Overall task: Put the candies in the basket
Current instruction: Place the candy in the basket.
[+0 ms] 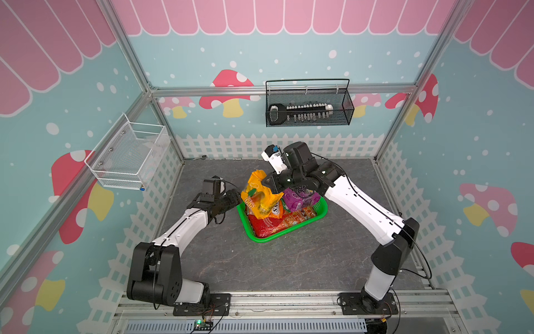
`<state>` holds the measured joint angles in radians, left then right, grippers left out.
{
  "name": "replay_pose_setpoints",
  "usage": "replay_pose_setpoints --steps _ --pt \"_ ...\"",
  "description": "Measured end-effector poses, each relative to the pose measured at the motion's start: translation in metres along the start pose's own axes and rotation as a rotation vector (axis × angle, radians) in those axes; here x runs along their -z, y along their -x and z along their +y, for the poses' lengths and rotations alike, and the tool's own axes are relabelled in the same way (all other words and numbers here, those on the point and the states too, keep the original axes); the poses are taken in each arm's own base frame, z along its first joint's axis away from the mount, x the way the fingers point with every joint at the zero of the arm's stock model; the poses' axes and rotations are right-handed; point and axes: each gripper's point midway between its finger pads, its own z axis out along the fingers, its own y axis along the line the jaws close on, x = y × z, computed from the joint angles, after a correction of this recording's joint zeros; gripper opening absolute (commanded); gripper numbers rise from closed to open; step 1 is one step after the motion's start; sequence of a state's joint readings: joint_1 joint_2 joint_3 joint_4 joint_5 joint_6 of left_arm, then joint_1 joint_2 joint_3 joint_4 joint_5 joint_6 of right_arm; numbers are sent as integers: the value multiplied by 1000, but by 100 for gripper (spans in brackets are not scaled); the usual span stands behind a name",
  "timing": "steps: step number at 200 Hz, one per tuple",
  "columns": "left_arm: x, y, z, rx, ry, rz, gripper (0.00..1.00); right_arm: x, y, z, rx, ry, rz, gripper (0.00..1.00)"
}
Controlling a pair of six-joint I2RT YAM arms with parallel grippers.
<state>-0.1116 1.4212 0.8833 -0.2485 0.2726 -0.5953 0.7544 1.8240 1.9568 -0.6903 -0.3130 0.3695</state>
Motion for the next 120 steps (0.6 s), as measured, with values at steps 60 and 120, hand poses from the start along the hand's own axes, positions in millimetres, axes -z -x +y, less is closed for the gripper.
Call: replay_pose_setpoints --steps 60,120 --pt "-3 -7 16 28 17 13 69 -49 2 -21 -167 -27 -7 0" --pt "-3 -8 18 32 18 13 69 -75 -64 -80 -330 -187 81 0"
